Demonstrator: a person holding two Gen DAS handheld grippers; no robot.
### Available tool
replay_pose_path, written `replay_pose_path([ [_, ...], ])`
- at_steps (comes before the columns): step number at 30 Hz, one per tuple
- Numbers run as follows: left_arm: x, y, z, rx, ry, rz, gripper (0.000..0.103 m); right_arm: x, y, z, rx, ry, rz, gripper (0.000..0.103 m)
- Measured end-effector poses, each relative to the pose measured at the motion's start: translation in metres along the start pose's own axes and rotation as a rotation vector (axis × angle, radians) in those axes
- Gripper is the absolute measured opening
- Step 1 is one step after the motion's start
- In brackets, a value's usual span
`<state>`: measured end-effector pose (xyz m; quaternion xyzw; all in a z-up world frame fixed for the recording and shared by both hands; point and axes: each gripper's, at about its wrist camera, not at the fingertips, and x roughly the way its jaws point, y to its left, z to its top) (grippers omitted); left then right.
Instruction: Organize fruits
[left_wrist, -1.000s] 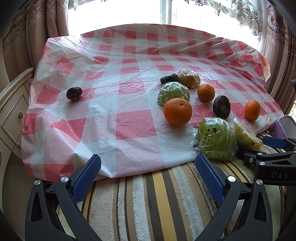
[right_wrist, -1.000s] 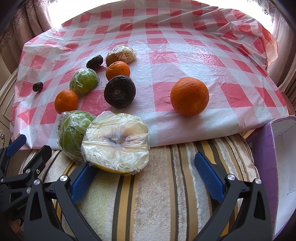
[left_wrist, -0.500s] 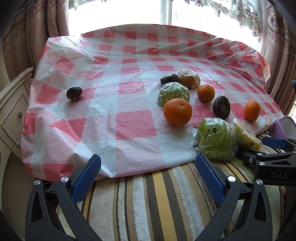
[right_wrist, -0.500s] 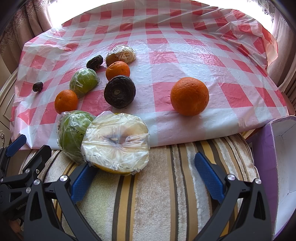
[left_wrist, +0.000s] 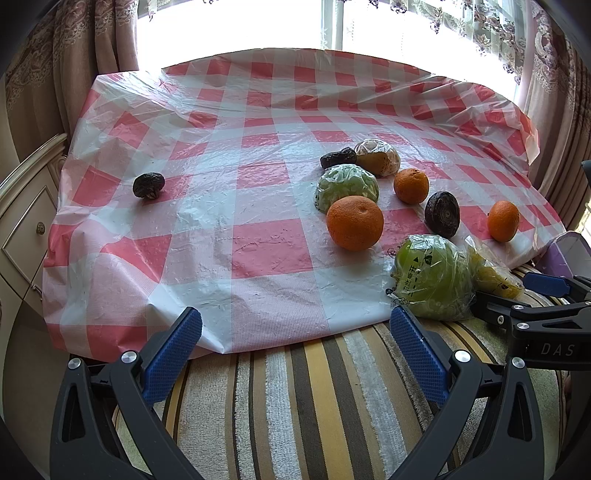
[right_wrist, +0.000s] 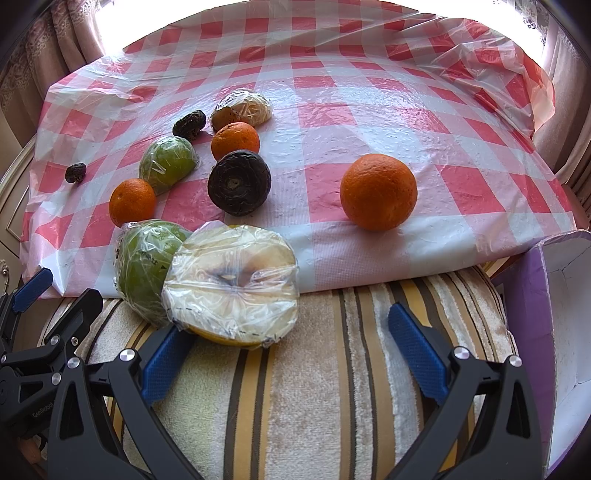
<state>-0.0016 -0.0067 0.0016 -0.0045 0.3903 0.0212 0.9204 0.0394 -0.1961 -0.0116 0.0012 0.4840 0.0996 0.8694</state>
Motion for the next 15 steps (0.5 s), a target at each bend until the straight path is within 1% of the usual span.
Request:
replay_pose_path([
  [10, -0.0006, 0.0002, 0.0007, -0.003, -0.007, -0.004, 0.099, -0.0032, -0.0003, 0.0000, -0.003, 0.010, 0.008, 0.102],
  [12, -0.0016, 0.0014, 0.0029, 0.000, -0.010, -0.020, 0.099, -0.0051, -0.0026, 0.0005, -0.016, 0.021, 0.034, 0.102],
  [15, -0.0048, 0.0039, 0.0067, 0.000, -0.017, -0.059, 0.099, -0.0077, -0.0092, 0.0020, -0.036, 0.047, 0.099, 0.102],
])
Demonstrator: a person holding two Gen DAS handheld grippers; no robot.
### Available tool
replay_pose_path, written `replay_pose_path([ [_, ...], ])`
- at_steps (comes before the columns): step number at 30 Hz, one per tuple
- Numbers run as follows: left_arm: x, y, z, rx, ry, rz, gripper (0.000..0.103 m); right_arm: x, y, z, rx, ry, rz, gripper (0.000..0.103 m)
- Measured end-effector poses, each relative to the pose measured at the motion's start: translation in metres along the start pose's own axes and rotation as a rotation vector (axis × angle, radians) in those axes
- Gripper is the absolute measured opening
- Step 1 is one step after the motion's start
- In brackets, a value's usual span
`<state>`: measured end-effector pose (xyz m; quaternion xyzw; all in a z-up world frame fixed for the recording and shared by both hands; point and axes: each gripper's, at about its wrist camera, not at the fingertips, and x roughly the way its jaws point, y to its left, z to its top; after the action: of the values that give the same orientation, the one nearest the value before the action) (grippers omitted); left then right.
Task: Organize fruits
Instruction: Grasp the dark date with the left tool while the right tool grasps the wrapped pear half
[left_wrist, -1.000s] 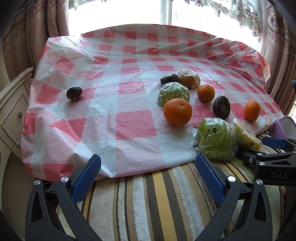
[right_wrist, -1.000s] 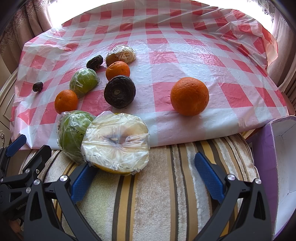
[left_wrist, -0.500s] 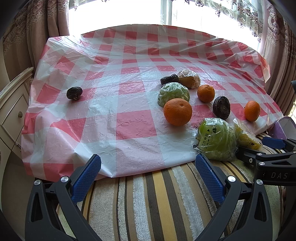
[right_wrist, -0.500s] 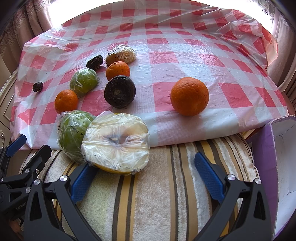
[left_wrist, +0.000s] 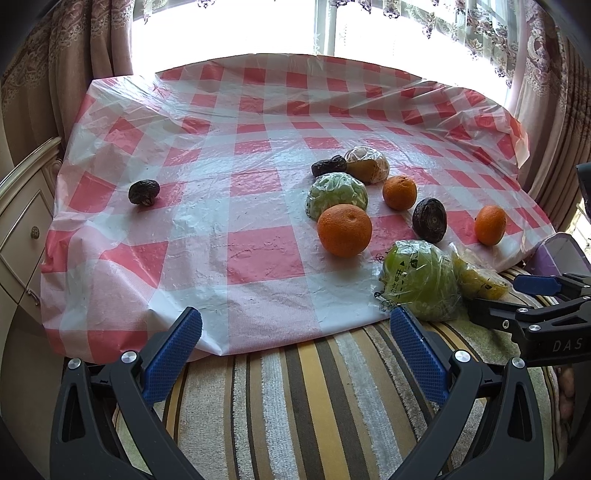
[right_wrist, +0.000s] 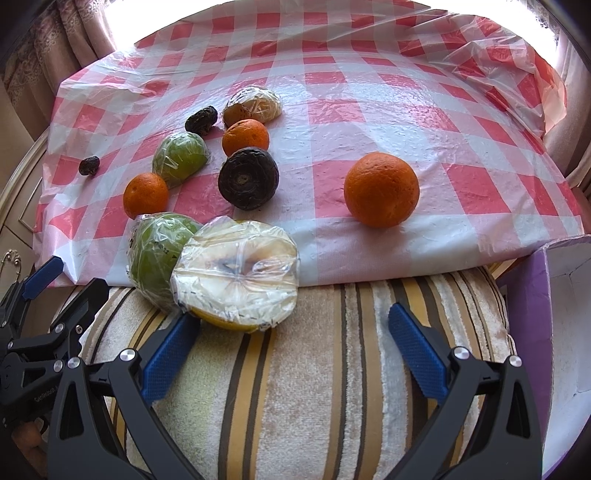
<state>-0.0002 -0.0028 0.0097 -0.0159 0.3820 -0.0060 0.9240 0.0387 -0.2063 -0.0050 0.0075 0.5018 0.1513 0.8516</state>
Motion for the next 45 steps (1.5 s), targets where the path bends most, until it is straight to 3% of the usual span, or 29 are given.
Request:
replay_pose_path([
  [8, -0.027, 0.016, 0.009, -0.033, -0.113, -0.045, 0.099, -0.009, -0.009, -0.003, 0.009, -0.061, 0.085, 0.102],
  [13, -0.031, 0.036, 0.020, -0.074, -0.133, -0.008, 0.099, -0.010, -0.003, 0.003, 0.007, -0.069, 0.197, 0.102],
  [16, -0.023, 0.055, 0.027, -0.118, -0.102, 0.021, 0.099, -0.008, -0.002, 0.008, 0.027, -0.065, 0.208, 0.102],
  [24, -0.001, 0.097, 0.051, -0.170, -0.111, 0.127, 0.093, -0.001, 0.001, 0.017, 0.048, -0.054, 0.241, 0.101],
  [28, 0.022, 0.126, 0.070, -0.229, -0.074, 0.169, 0.076, 0.002, 0.001, 0.016, 0.051, -0.055, 0.248, 0.093],
  [33, 0.056, 0.153, 0.090, -0.289, -0.017, 0.199, 0.073, 0.005, -0.001, 0.017, 0.058, -0.044, 0.268, 0.092],
  [36, 0.073, 0.160, 0.097, -0.297, 0.047, 0.200, 0.060, 0.006, -0.003, 0.017, 0.068, -0.042, 0.280, 0.090],
  [40, 0.074, 0.173, 0.103, -0.330, 0.059, 0.232, 0.059, 0.006, -0.001, 0.016, 0.056, -0.045, 0.279, 0.088],
  [43, 0.081, 0.174, 0.108, -0.305, 0.084, 0.249, 0.058, 0.006, -0.002, 0.015, 0.062, -0.044, 0.278, 0.084],
  [45, 0.089, 0.171, 0.110, -0.279, 0.111, 0.230, 0.052, 0.006, -0.003, 0.016, 0.067, -0.044, 0.278, 0.082],
])
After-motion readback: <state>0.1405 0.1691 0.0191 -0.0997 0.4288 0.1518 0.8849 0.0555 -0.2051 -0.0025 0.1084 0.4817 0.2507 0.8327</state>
